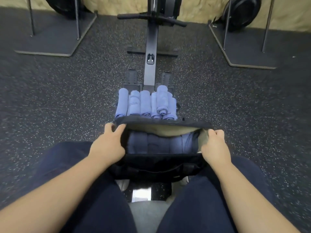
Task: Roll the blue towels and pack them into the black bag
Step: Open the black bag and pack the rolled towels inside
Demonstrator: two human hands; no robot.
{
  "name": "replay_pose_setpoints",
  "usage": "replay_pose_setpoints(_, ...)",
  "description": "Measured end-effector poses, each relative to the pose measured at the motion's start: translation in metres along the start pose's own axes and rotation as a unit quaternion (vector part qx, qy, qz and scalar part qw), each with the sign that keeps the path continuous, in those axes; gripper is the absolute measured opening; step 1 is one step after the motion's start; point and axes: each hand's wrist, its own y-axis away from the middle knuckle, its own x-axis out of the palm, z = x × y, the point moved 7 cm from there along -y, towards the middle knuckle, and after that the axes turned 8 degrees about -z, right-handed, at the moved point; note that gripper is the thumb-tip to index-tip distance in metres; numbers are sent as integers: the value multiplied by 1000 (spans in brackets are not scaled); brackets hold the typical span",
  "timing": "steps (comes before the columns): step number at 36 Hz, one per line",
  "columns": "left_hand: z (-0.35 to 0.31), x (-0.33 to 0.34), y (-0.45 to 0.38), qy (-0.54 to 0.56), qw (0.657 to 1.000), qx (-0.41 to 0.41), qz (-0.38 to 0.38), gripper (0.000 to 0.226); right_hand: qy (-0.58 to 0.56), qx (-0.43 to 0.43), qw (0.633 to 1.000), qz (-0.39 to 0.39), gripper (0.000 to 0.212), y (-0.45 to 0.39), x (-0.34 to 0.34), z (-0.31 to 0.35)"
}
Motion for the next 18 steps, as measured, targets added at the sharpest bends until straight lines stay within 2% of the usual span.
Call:
replay_pose_setpoints(4, 0, 6, -7, 38, 998, -4, 48, 86, 27, 31, 999, 22, 19, -5, 4, -10)
replay_pose_setpoints(9, -11, 34, -15, 102, 984, 50, 136, 89, 28, 60, 997, 38, 16, -10, 17, -12)
replay_pose_setpoints(18, 0, 47, -31, 205, 968, 69, 132, 91, 39, 49, 996, 62, 14, -23, 39, -10)
